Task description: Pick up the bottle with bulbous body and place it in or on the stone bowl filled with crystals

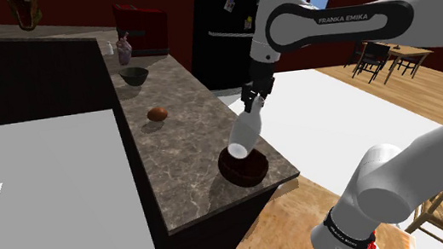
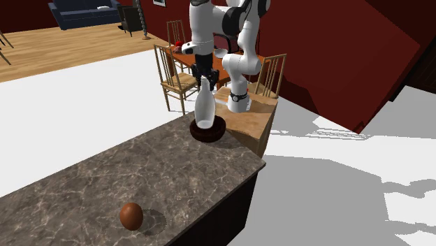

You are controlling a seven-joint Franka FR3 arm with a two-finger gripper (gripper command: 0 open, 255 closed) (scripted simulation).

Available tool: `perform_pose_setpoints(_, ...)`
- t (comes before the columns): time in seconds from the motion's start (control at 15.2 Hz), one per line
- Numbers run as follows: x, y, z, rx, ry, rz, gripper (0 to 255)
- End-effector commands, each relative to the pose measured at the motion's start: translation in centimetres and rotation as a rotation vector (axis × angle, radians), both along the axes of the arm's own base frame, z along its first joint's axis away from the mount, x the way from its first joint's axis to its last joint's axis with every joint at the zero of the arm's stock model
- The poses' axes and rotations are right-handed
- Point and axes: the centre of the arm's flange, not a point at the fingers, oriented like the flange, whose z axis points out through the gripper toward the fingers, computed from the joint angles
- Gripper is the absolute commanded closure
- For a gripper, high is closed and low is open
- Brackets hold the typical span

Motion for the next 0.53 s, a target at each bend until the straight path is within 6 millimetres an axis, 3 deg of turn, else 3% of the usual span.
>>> perform_pose_setpoints(0.0,0.0,0.0,-0.2,0.0,0.005,0.0,0)
perform_pose_setpoints(0.26,0.0,0.0,-0.2,0.0,0.005,0.0,0)
perform_pose_setpoints(0.46,0.2,0.0,3.8,0.0,0.005,0.0,0)
